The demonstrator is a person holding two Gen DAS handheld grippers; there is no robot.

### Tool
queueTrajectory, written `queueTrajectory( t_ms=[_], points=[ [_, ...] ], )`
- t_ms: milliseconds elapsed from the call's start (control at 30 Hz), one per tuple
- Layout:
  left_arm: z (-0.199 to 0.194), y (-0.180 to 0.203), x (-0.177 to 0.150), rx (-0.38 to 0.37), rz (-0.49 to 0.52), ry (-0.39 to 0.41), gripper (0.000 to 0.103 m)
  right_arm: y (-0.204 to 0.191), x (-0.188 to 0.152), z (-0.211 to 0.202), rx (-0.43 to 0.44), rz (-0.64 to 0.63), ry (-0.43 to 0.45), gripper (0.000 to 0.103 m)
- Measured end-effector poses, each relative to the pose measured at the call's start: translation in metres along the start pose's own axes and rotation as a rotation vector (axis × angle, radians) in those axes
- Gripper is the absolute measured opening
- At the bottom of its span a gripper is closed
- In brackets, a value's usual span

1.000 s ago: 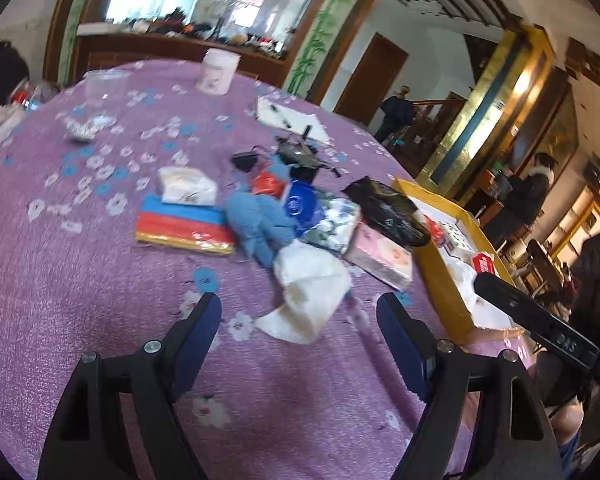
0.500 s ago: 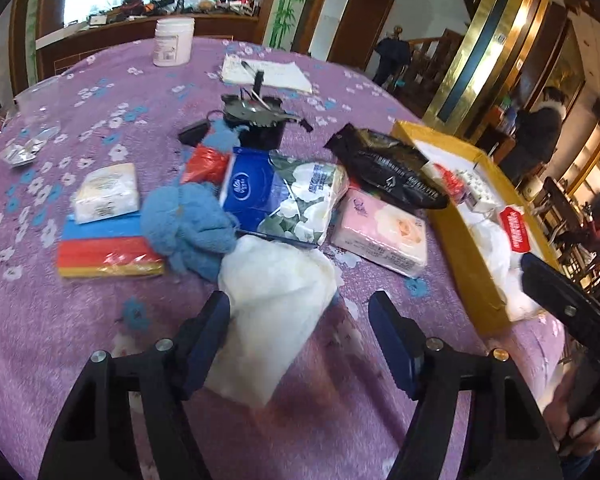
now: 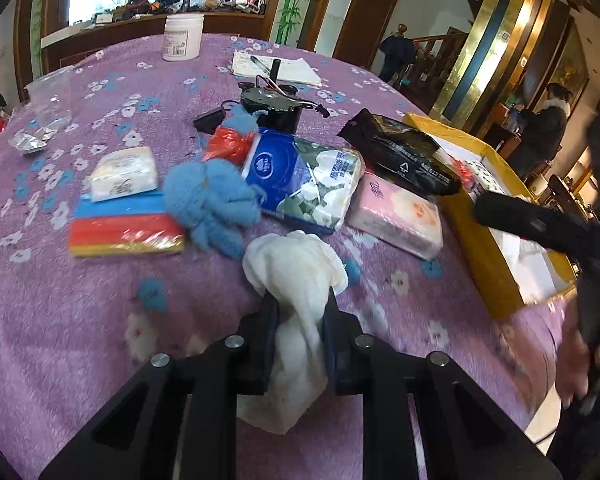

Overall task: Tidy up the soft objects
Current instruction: 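Grasp the white towel with the left tool while the right tool approaches the pink rose tissue pack, then close the right tool on the pink rose tissue pack and lift it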

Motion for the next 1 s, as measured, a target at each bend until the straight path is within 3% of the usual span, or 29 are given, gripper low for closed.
queueTrajectory(
  t_ms=[100,233,300,433,567,600,633,667,767,900,967,1000],
  points=[
    [-0.006,-0.007,-0.005,-0.016,0.003,0.012,0.019,-0.003,0.010,0.027,0.030,-0.019,-0.071,0.087],
    [-0.001,-0.017,-0.004,-0.027,-0.036,-0.007,0.019,0.006,0.018,0.061,-0.037,-0.019,-0.172,0.086],
    [-0.002,-0.017,-0.005,-0.029,-0.036,-0.003,0.019,0.012,0.021,0.066,-0.084,-0.013,-0.183,0.086],
    [0.000,-0.018,-0.006,-0.031,-0.040,-0.012,0.019,0.008,0.015,0.074,-0.070,-0.036,-0.233,0.087],
    [0.001,-0.018,-0.007,-0.032,-0.043,-0.012,0.019,-0.018,0.001,0.064,-0.026,-0.108,-0.212,0.087],
    [0.001,-0.018,-0.006,-0.031,-0.042,-0.011,0.019,-0.024,-0.003,0.062,-0.036,-0.128,-0.204,0.083],
    [0.001,-0.018,-0.006,-0.028,-0.041,-0.010,0.019,-0.027,-0.007,0.060,-0.059,-0.143,-0.191,0.069],
    [0.002,-0.017,-0.006,-0.025,-0.039,-0.010,0.019,-0.027,-0.009,0.060,-0.080,-0.147,-0.186,0.063],
    [0.003,-0.017,-0.006,-0.016,-0.034,-0.010,0.019,-0.023,-0.015,0.066,-0.051,-0.097,-0.174,0.062],
    [0.004,-0.016,-0.005,-0.011,-0.037,-0.015,0.019,-0.024,-0.013,0.067,-0.046,-0.090,-0.146,0.074],
    [0.005,-0.016,-0.004,-0.006,-0.034,-0.016,0.019,-0.025,-0.014,0.067,-0.074,-0.103,-0.130,0.068],
    [0.005,-0.015,-0.003,-0.001,-0.032,-0.015,0.019,-0.027,-0.014,0.068,-0.094,-0.112,-0.132,0.058]
  ],
)
Point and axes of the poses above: each gripper's, at about its wrist camera, not at the fingertips, and z roughly the way its jaws point, y to its right, x to its top, the point moved 4 cm from there along z, roughly the way its jaws point, and after that the axes turned 14 degrees about -z, right-handed, at the moved point
